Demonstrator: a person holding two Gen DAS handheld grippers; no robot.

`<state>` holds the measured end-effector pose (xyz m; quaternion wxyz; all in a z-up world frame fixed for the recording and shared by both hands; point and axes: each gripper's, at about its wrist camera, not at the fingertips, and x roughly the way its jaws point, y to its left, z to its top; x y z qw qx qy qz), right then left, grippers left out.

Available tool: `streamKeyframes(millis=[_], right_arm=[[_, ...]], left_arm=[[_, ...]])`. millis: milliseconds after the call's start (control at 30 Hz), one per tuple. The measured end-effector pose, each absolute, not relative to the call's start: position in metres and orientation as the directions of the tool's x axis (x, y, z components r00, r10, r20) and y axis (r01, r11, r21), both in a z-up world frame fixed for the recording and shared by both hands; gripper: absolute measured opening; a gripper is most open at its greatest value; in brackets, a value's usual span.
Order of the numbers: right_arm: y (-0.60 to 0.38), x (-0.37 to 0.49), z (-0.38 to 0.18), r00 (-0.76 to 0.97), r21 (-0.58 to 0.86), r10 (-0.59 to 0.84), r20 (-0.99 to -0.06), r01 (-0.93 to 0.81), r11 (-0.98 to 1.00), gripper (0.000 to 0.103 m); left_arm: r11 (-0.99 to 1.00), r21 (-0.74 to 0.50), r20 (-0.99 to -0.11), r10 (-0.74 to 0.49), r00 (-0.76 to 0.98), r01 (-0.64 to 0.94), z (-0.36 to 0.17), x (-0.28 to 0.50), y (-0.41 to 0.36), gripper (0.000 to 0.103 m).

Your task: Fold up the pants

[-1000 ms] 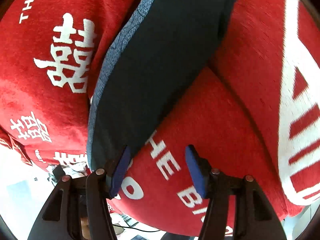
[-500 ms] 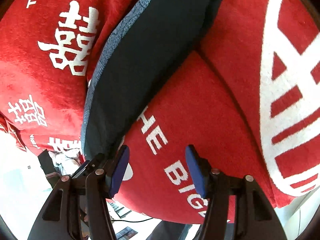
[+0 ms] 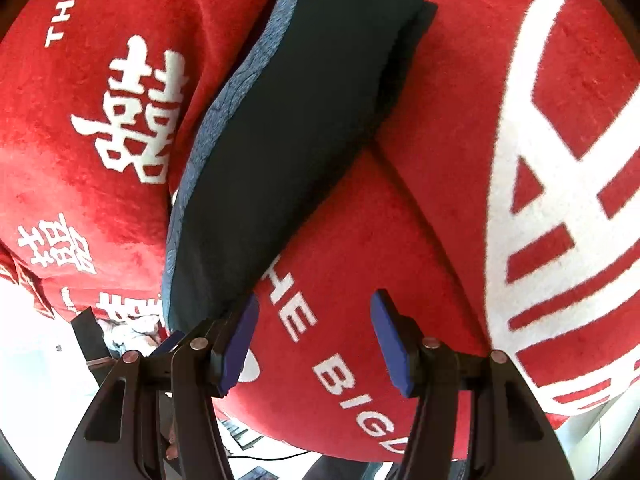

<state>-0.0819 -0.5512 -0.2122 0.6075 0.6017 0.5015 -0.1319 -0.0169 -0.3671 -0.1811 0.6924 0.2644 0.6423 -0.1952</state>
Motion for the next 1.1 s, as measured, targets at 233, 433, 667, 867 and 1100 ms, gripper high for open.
streamKeyframes(millis=[233,433,667,867,1100], right_arm=[[-0.568,-0.086,-0.216,0.485,0.603,0.421,-0.767,0.769,0.214,0.062],[-0.584,-0.09,-0.222,0.564,0.655,0.388,-0.729,0.739,0.157,0.062],[-0.603,-0.09,-0.241,0.612,0.682,0.341,-0.713,0.719,0.135,0.062],[-0.605,-0.079,-0.262,0.683,0.748,0.341,-0.646,0.656,0.101,0.062],[-0.608,-0.044,-0.274,0.719,0.771,0.312,-0.621,0.631,0.082,0.054]], left_arm=[[0.774,0.1,-0.994,0.051,0.095,0.625,-0.179,-0.012,-0.39,0.103],[0.797,0.065,-0.991,-0.022,0.136,0.601,-0.167,0.004,-0.415,0.103],[0.773,0.092,-0.991,0.008,0.136,0.628,-0.204,0.0,-0.444,0.103],[0.811,0.028,-0.993,-0.046,0.112,0.584,-0.212,0.001,-0.431,0.103],[0.806,0.091,-0.983,-0.022,0.183,0.585,-0.186,0.012,-0.441,0.103]])
